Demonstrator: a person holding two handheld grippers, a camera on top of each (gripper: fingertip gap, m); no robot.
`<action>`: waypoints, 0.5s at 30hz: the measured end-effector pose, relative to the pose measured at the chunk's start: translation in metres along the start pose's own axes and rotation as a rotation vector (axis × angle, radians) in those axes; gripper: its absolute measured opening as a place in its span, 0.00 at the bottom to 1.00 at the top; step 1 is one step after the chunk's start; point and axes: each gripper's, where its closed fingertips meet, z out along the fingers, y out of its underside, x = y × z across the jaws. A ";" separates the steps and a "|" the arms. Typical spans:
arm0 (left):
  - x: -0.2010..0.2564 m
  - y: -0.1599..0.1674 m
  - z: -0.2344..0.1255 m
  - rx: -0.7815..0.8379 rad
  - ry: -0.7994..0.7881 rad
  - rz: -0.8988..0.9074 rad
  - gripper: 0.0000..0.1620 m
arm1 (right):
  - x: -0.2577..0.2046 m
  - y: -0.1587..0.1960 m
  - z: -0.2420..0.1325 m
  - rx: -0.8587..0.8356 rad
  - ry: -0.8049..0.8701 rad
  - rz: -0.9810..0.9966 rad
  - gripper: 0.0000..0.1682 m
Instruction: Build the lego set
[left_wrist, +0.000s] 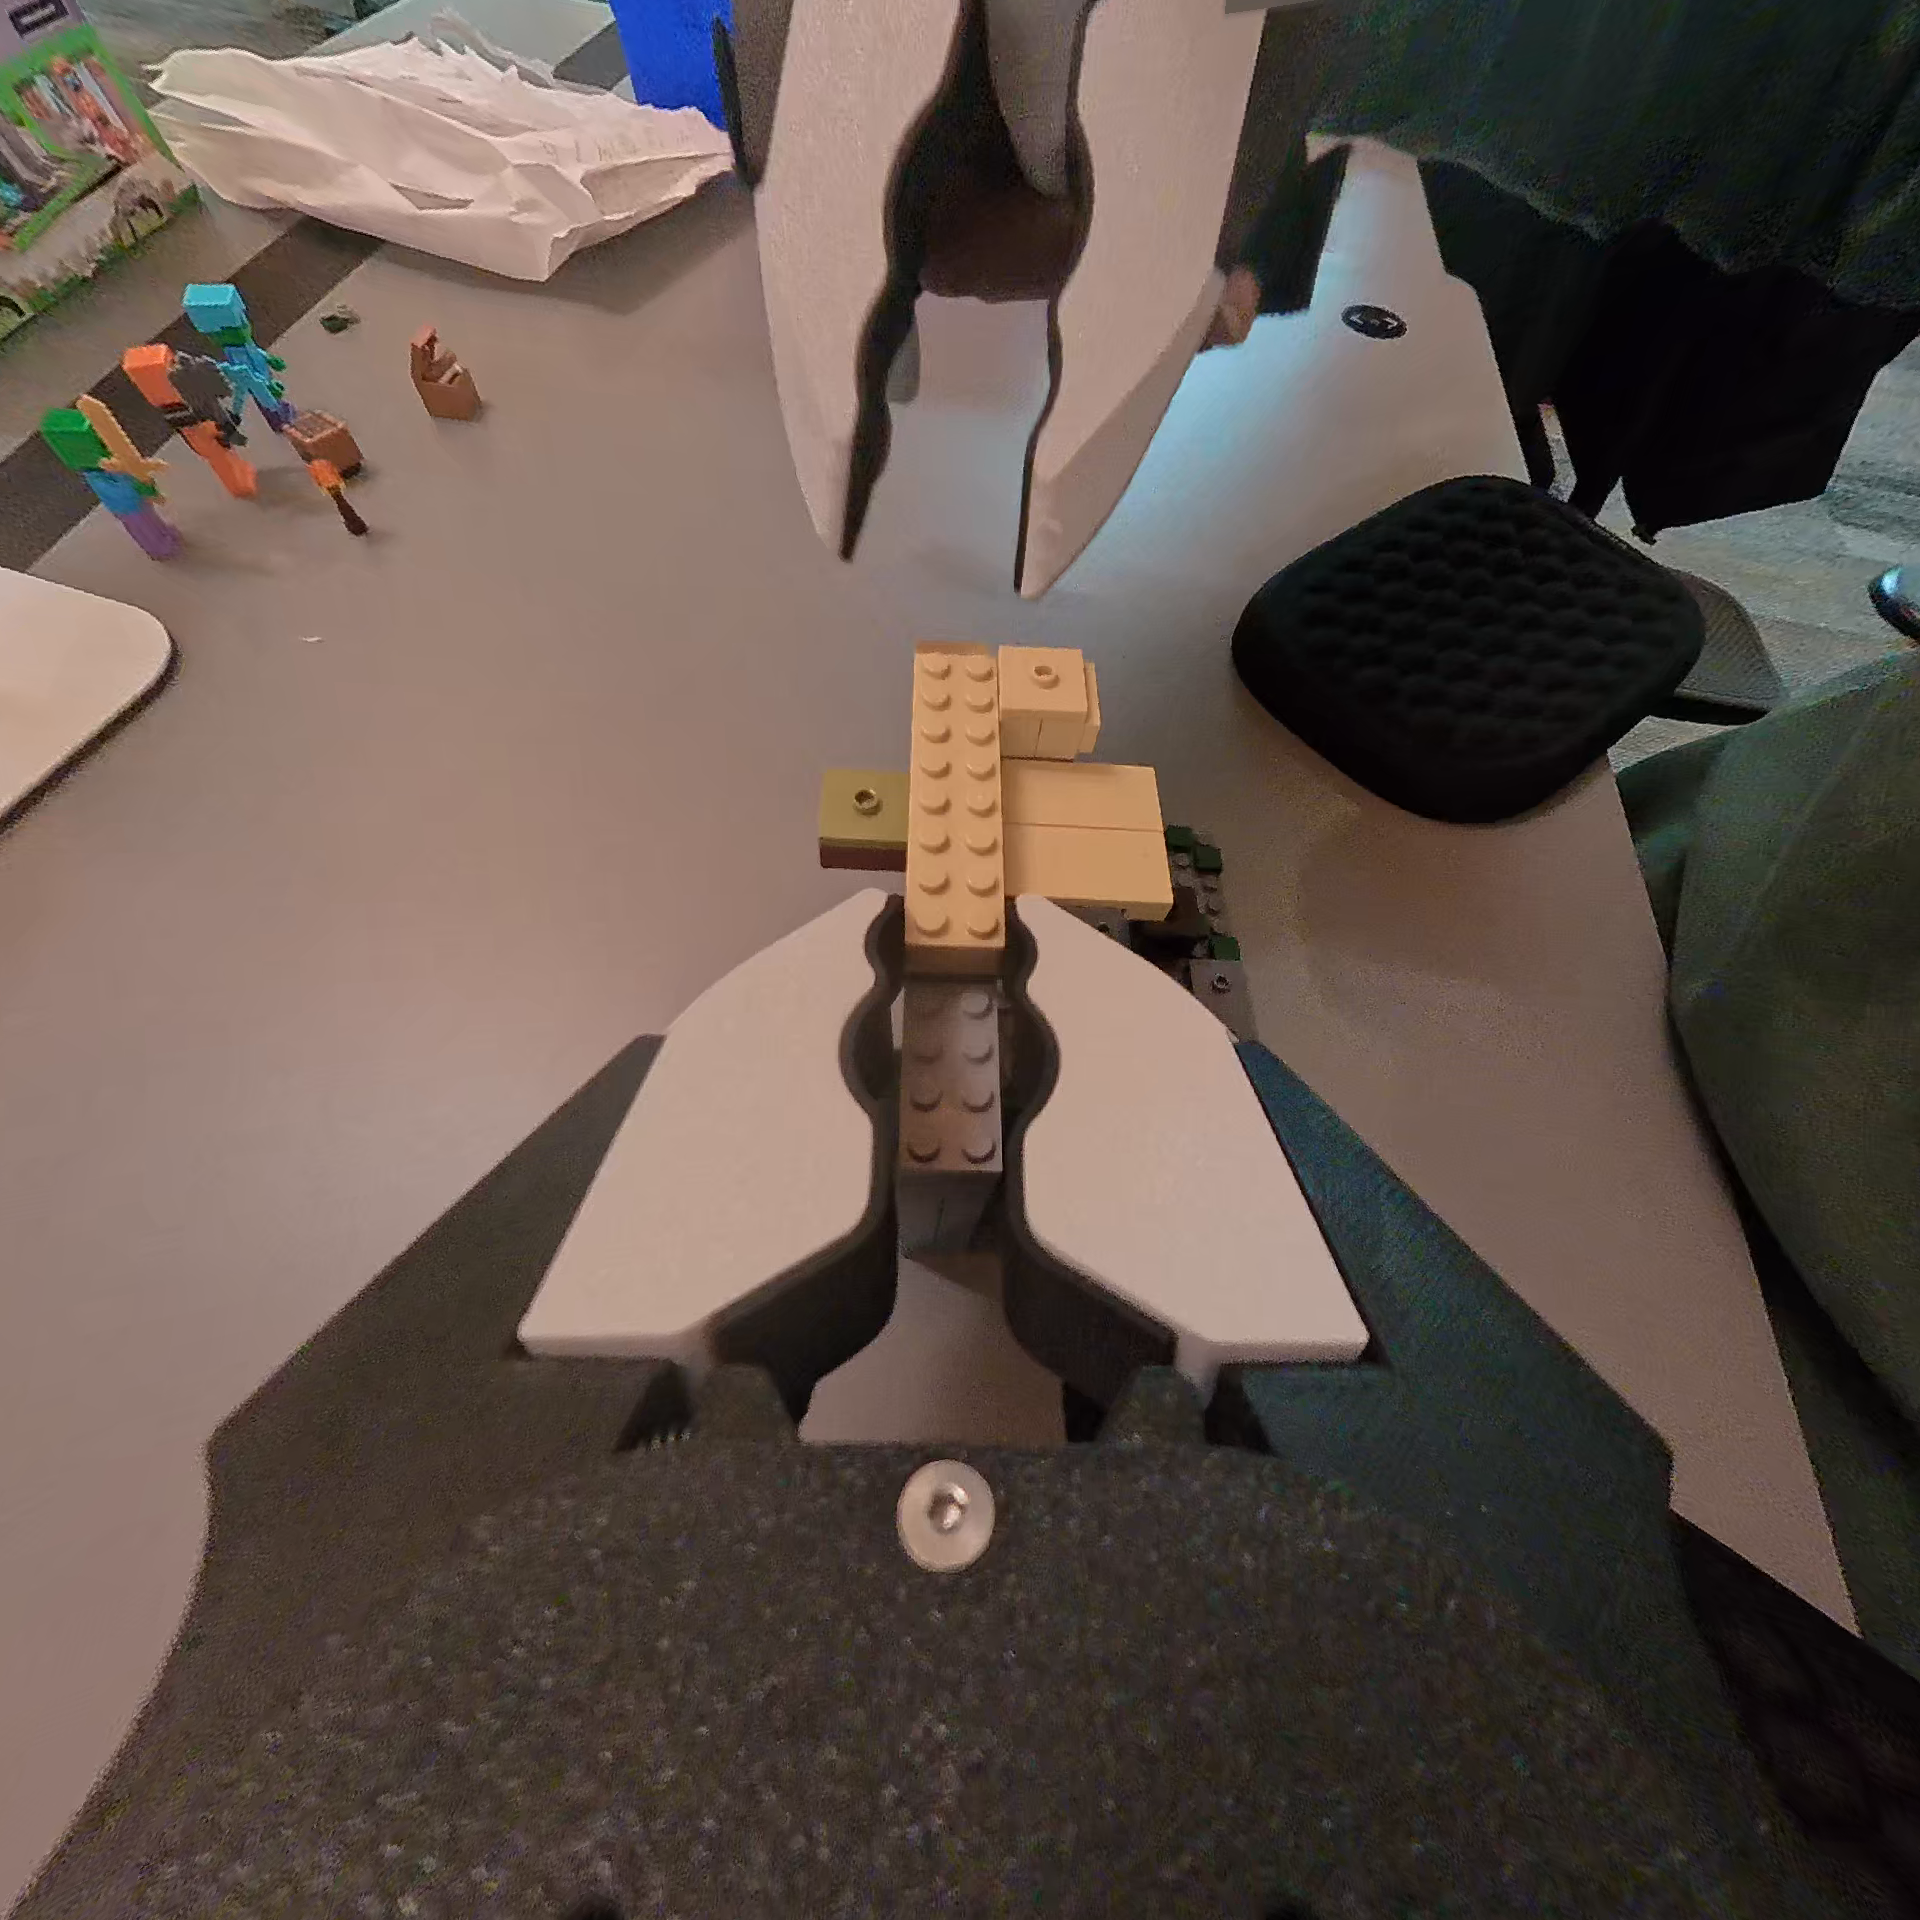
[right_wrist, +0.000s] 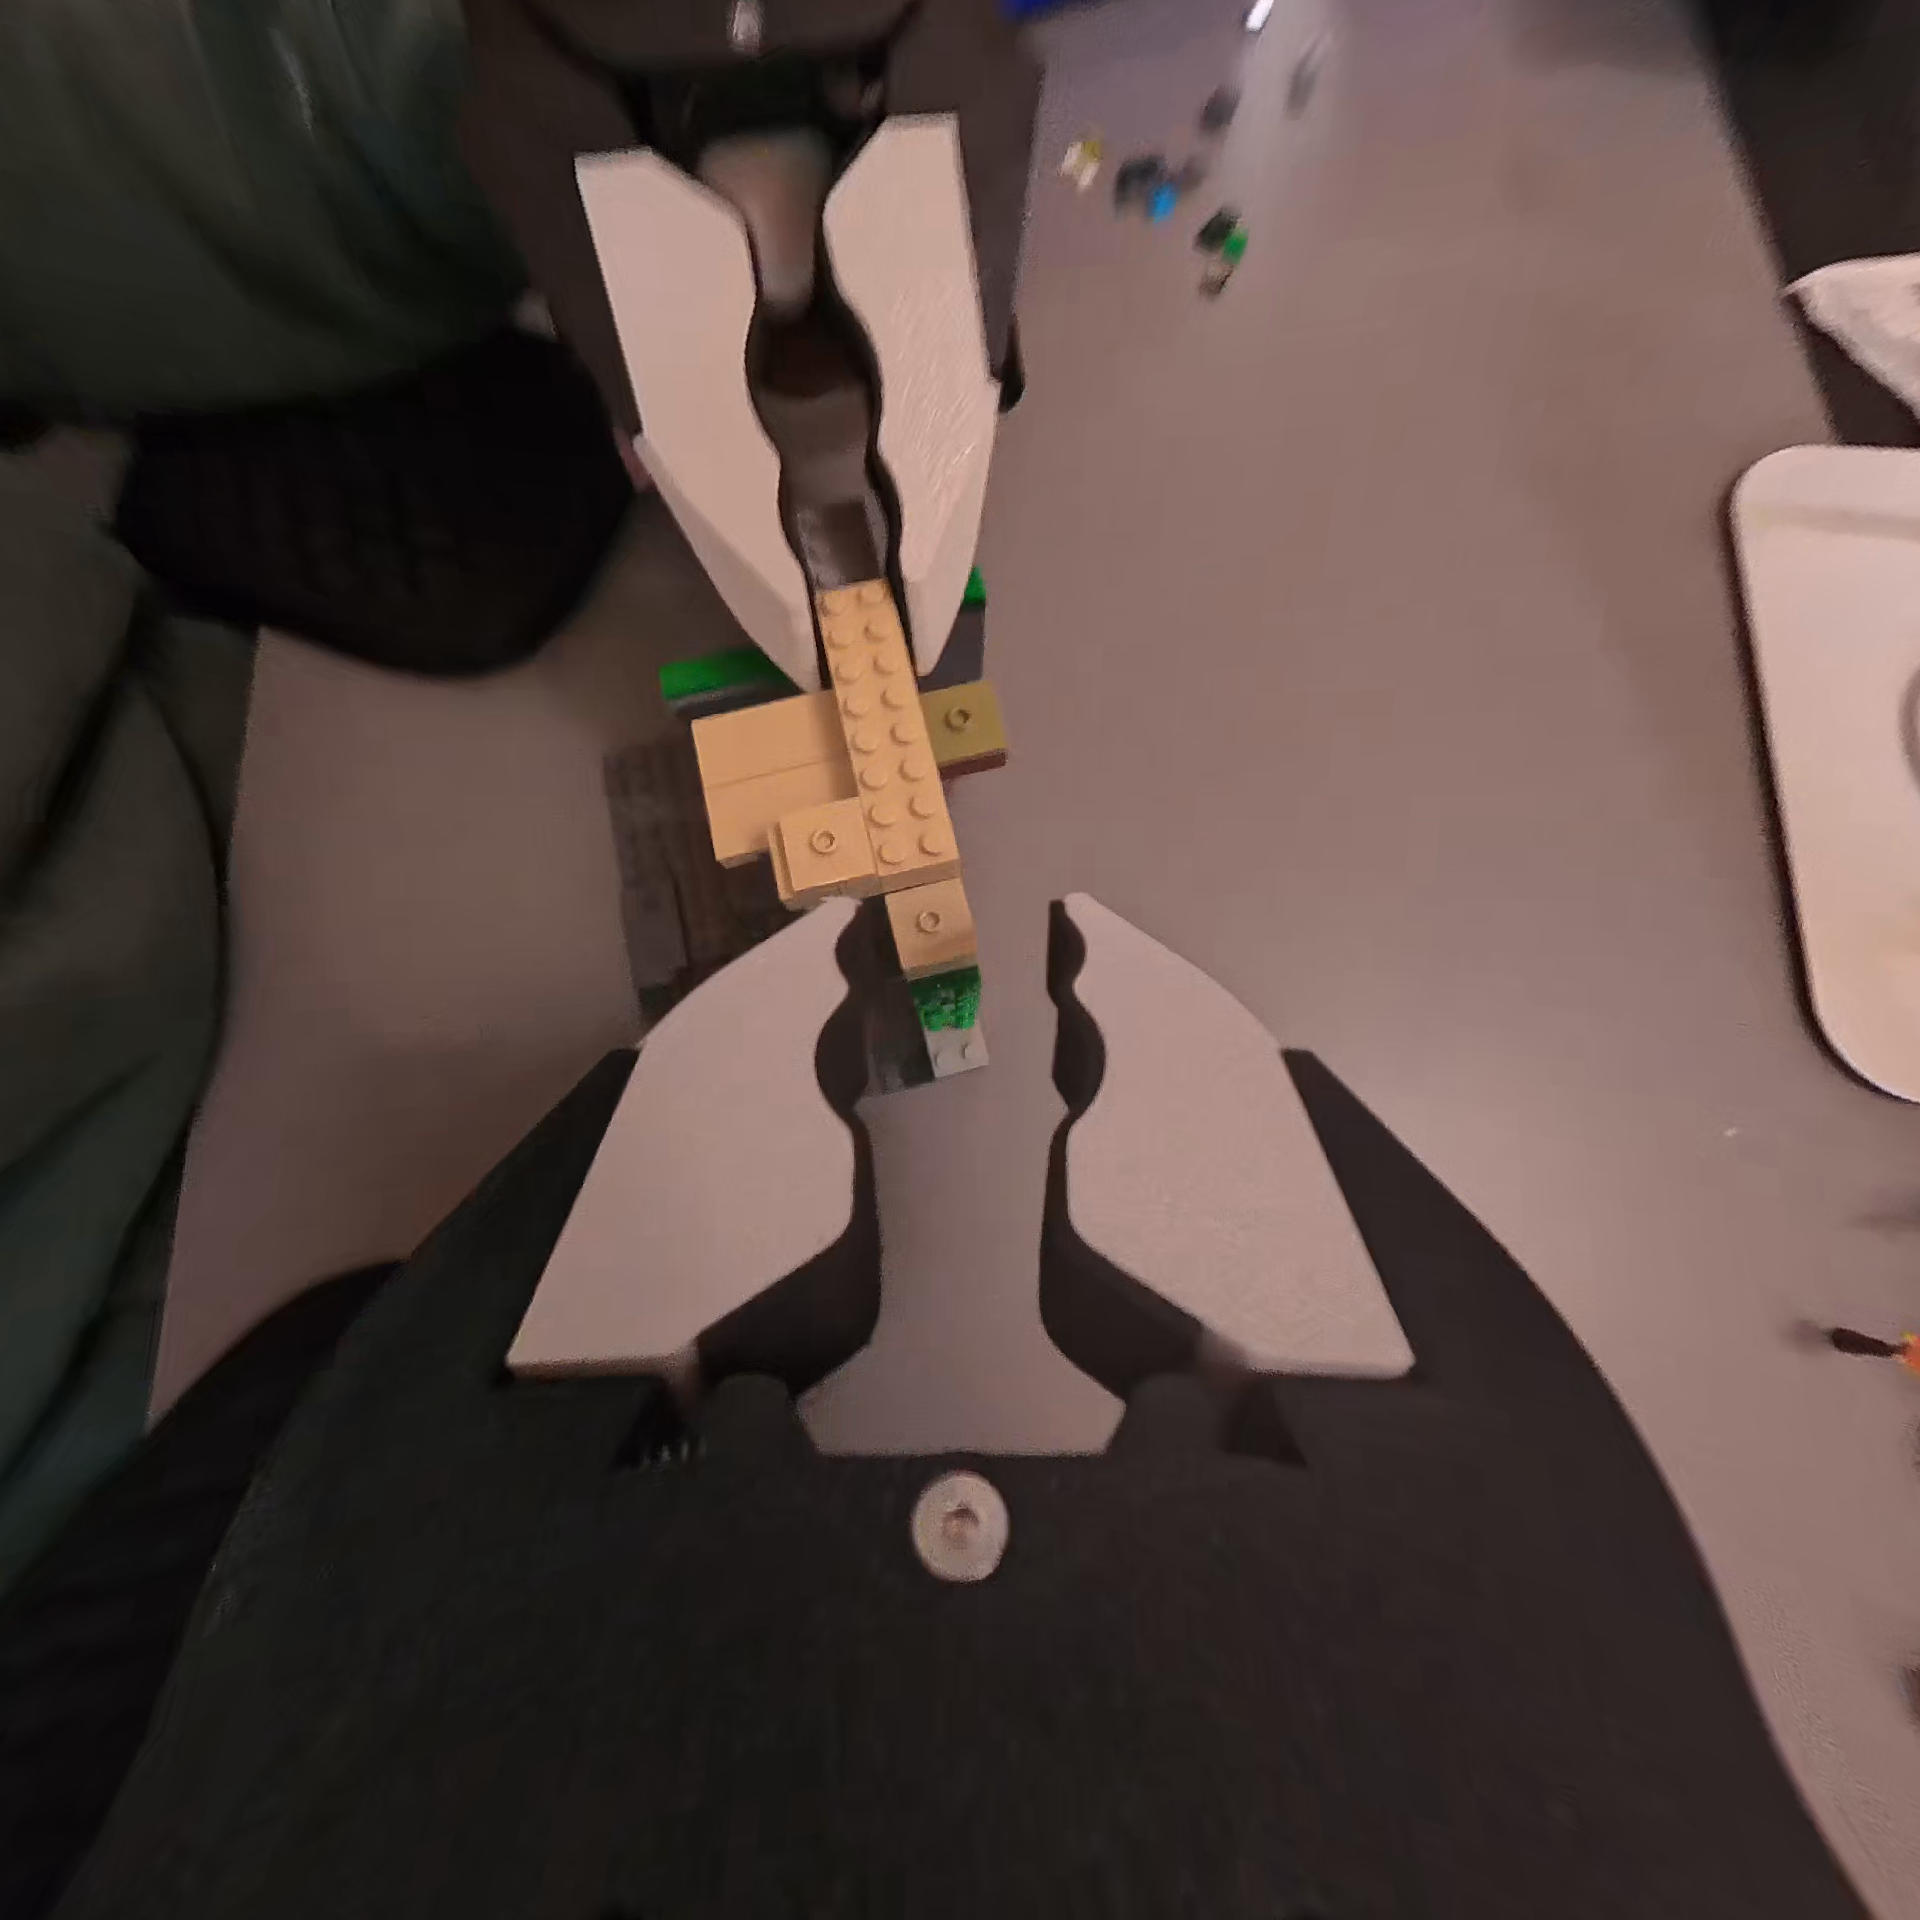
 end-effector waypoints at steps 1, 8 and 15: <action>0.000 0.000 0.000 0.001 -0.001 0.005 0.11 | 0.003 -0.001 -0.004 0.051 0.018 0.020 0.22; -0.005 -0.002 0.000 0.022 -0.012 0.067 0.11 | 0.016 0.020 -0.011 0.292 0.089 0.103 0.39; -0.024 -0.005 0.001 0.078 -0.068 0.085 0.14 | 0.016 0.043 0.008 0.346 0.162 0.011 0.37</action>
